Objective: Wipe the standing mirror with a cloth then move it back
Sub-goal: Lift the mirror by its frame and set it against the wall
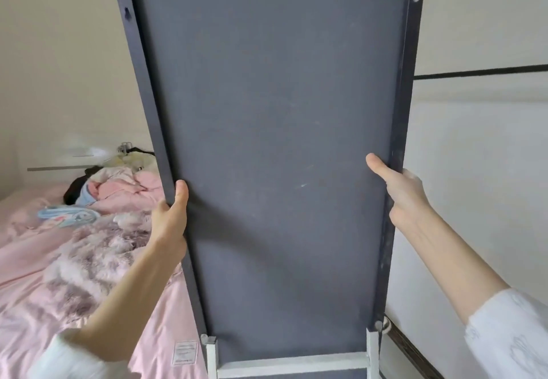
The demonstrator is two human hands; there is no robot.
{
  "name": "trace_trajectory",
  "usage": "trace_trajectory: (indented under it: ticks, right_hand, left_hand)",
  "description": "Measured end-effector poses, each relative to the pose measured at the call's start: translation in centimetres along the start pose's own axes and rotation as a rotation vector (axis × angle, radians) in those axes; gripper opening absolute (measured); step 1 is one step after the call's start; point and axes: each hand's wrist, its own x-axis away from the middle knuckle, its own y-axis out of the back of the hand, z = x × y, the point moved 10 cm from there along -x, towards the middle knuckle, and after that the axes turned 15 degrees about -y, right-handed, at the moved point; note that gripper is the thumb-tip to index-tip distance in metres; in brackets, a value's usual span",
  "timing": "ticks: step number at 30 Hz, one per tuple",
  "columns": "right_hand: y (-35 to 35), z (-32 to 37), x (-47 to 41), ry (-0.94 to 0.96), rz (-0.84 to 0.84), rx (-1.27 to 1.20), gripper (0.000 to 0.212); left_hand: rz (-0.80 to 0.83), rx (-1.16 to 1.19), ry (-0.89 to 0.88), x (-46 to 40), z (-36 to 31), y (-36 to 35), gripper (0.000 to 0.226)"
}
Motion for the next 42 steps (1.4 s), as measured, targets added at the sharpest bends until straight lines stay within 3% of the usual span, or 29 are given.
trace_trajectory:
  ticks: [5,22,27,31,34,42]
  right_hand:
    - [-3.1,0.1,-10.6,0.004,-0.051,-0.003,0.022]
    - [-17.9,-1.1,-51.9,-0.001,-0.004,-0.062,0.028]
    - [-22.5,-2.0,-63.3,0.0,-0.025,-0.075,0.031]
    - [-24.7,-2.5,-72.4,0.0,-0.038,-0.079,0.024]
    - [-25.9,-3.7,-79.3,-0.029,-0.049,-0.075,0.026]
    - [-30.2,-6.0,-98.9,-0.076,0.003,-0.101,0.027]
  left_hand:
    - [0.028,0.034,-0.016,-9.4,5.7,-7.0,0.045]
    - [-0.026,-0.068,0.026,-40.6,25.8,-25.5,0.036]
    - [0.025,0.058,0.054,-51.5,33.2,-30.8,0.03]
    - [0.078,0.1,0.097,-58.7,38.6,-36.0,0.062]
    - [0.099,0.111,0.081,-63.3,41.9,-39.9,0.043]
    - [0.051,0.09,0.083,-75.7,52.1,-49.4,0.036]
